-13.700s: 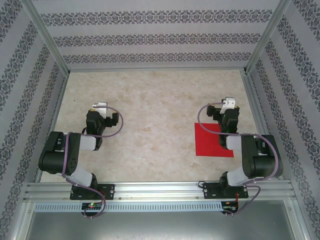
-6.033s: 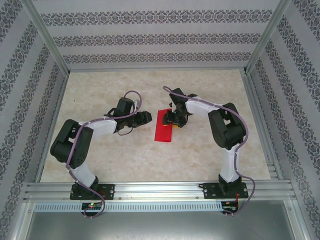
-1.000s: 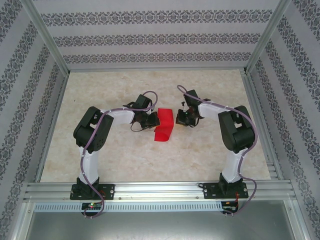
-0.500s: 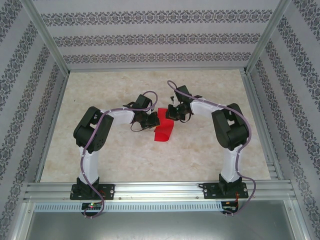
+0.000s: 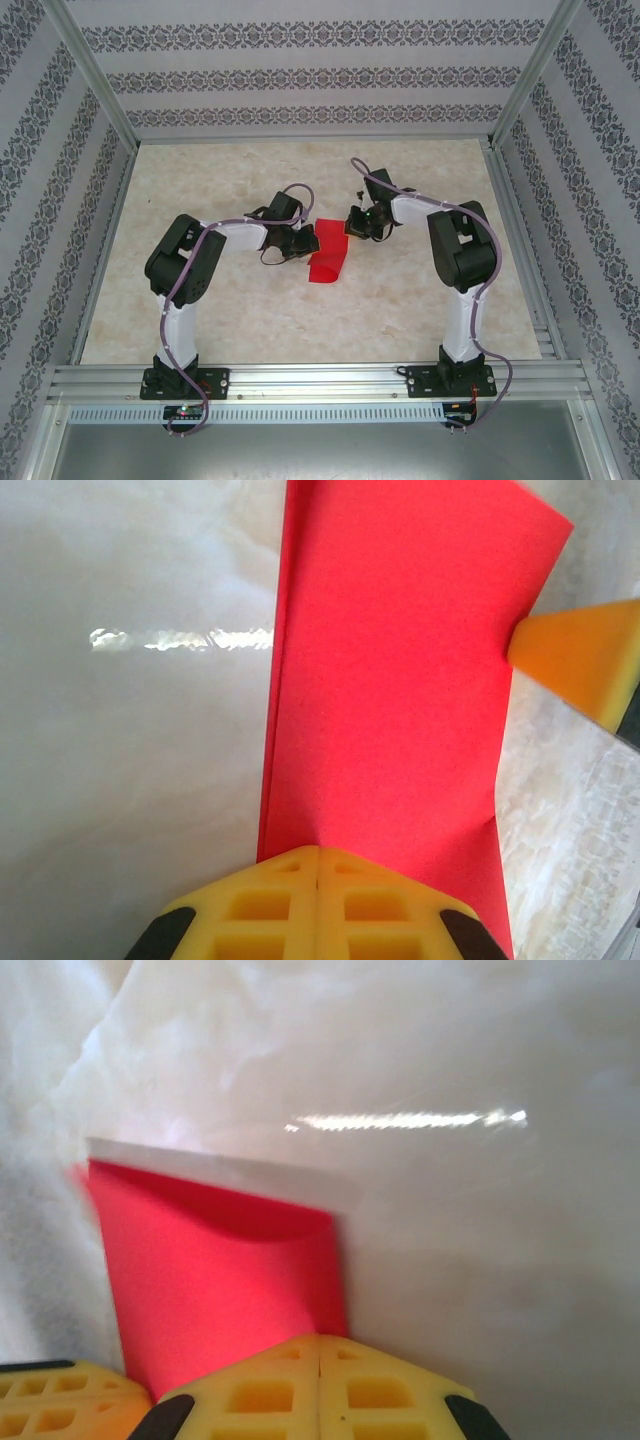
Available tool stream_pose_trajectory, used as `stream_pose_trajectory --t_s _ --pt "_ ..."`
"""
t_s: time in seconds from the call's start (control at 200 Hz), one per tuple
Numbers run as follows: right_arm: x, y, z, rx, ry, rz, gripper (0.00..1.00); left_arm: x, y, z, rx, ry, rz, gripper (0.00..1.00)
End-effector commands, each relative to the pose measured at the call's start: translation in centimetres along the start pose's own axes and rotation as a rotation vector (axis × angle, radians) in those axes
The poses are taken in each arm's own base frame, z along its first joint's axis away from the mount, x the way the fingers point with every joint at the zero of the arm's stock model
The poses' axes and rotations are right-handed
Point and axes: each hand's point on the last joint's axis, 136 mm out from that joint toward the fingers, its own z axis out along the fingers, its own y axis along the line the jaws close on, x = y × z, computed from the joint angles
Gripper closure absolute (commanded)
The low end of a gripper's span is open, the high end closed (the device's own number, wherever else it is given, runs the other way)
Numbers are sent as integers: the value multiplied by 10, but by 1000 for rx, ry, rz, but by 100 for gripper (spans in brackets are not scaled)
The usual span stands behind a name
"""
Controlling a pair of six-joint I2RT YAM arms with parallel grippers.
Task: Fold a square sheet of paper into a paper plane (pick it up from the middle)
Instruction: Fold the square sheet of paper in half at the center of the table.
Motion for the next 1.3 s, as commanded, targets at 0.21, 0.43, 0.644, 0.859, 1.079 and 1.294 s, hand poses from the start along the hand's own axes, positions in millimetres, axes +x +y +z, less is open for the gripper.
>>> stream_pose_trajectory --t_s 0.21,0.43,0.644,0.859,1.079,1.294 --pt "-24 48 -27 -93 -147 -111 93 84 129 16 -426 215 -192 100" --pt "-16 43 3 -132 -68 -70 93 82 128 15 -425 212 -192 100" --pt "-35 12 11 -92 -103 -15 93 84 129 15 -424 212 -194 100" --pt "-63 -24 -8 2 -185 61 93 86 131 15 -422 210 -195 100" --pt "-49 27 -52 -93 -223 -8 93 84 129 17 -413 201 -191 100" --pt "20 55 -42 -171 -74 94 93 85 129 18 -405 201 -190 100"
